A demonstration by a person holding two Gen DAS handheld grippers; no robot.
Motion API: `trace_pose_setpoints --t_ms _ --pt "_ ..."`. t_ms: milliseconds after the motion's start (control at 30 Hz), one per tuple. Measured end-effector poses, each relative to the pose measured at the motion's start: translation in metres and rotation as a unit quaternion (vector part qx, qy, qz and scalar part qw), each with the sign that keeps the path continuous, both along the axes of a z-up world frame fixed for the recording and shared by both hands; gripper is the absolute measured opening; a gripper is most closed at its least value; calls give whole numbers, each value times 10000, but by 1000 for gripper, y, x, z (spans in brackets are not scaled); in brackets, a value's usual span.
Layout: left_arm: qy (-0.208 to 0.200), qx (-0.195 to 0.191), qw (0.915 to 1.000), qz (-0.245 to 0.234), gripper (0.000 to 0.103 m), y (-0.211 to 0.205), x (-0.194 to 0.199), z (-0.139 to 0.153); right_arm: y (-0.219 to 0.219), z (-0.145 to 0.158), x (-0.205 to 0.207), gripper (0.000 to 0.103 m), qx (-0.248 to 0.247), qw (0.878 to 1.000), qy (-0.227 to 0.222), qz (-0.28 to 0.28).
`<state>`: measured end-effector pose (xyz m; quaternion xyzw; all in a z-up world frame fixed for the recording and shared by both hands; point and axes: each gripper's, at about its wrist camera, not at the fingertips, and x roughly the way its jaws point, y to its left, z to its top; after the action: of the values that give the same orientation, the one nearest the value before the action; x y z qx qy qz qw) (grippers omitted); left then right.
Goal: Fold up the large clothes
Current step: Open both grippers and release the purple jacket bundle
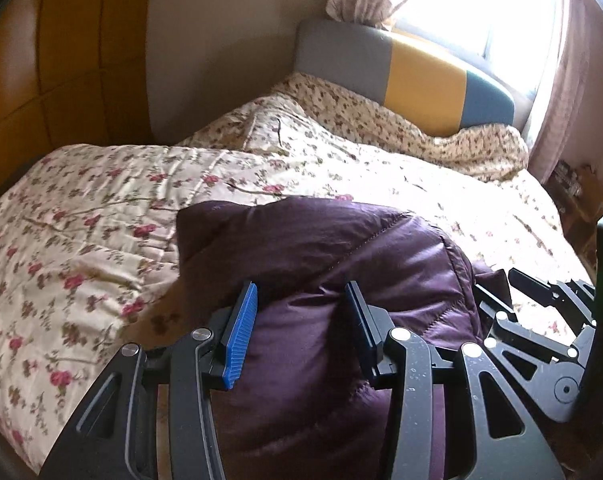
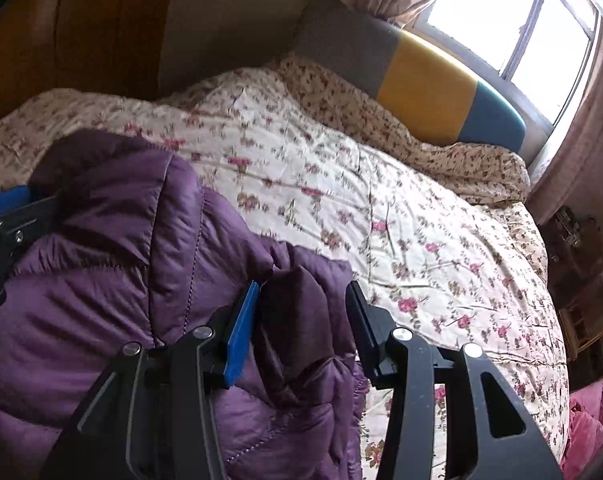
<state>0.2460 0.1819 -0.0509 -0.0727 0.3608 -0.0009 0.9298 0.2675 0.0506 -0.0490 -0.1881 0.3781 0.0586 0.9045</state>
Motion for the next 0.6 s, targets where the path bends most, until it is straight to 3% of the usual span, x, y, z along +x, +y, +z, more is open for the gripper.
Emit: trace_pose_setpoints --t_ms 300,467,533,600 --pt "169 164 9996 -158 45 -8 12 -35 -1 -44 16 42 12 9990 416 137" --pt "217 204 9995 -83 45 -10 13 -35 -6 -41 15 43 127 9991 384 136" --pt "205 208 9996 62 50 -8 5 -25 -9 -33 12 47 175 9992 324 134" --pt "105 188 9994 271 62 -3 -8 -15 -16 -20 3 60 277 9994 144 115"
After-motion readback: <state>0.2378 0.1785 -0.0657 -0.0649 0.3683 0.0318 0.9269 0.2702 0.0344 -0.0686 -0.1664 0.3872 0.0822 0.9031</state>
